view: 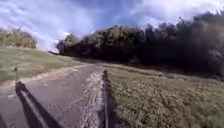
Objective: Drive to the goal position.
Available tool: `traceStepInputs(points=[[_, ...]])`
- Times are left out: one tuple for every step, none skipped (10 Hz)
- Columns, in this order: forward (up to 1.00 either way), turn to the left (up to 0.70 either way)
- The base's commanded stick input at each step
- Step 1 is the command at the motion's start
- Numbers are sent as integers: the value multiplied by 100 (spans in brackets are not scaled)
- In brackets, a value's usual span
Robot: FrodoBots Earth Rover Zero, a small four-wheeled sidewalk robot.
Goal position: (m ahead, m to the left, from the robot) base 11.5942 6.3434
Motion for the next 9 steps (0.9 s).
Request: traceStepInputs(points=[[70, 0], [70, 0], [70, 0], [70, 0], [70, 0], [70, 0], [70, 0], [70, 23], [70, 35]])
